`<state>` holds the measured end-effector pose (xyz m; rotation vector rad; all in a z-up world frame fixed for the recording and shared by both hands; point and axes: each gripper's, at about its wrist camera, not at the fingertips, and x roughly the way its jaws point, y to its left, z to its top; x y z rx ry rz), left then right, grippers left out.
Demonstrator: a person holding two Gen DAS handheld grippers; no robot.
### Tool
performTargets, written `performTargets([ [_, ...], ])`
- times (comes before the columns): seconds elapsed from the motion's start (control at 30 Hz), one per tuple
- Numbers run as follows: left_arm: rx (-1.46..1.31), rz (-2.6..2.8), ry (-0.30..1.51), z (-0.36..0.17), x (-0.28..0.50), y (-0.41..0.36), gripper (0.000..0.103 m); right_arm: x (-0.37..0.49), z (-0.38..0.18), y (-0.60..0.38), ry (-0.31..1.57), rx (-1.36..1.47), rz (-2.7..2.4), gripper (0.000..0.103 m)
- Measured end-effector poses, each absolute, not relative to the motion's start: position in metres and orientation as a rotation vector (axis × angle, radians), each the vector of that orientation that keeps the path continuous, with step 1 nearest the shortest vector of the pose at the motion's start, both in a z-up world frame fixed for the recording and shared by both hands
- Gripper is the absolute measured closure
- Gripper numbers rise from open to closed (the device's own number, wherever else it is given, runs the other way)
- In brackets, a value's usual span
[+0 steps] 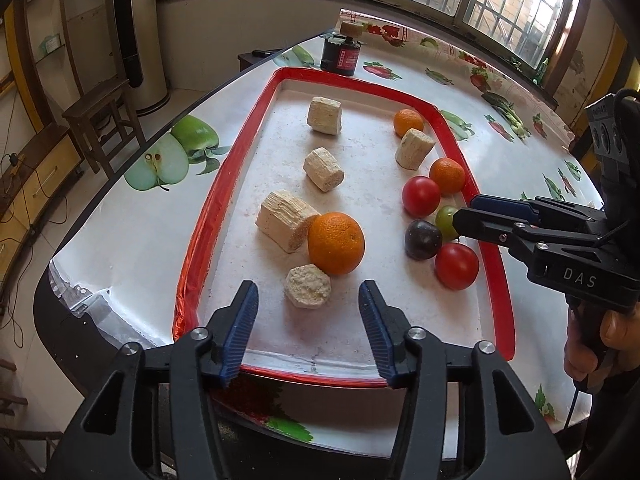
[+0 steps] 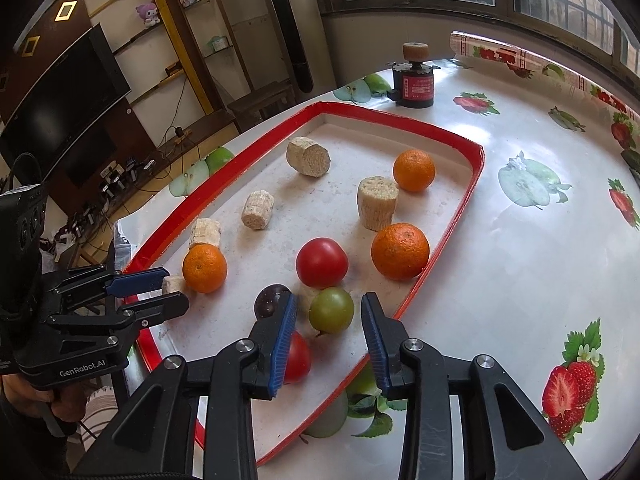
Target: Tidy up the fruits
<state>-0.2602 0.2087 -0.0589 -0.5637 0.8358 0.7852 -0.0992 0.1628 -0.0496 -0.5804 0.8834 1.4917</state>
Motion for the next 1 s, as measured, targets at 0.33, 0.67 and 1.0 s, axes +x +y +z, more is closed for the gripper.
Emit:
performTargets([
  [0.33,-0.516,0.805,0.817,-0.045,-0.266,0.193,0.039,-0.101,-0.024,0.144,0.817,-0.560,1.538,0.048],
  [0.67,-0.372,0.860,0.755,-0.021,-0.277,0.158,0.023,-0.104,0.002,0.112,0.655,-0.634,1.663,0.021],
  [1.0,-0.337,0.899,0.688,-0.005,-0.286,0.137,0.021,-0.133,0.008,0.085,0.448,-0.773,1.832,0.015],
])
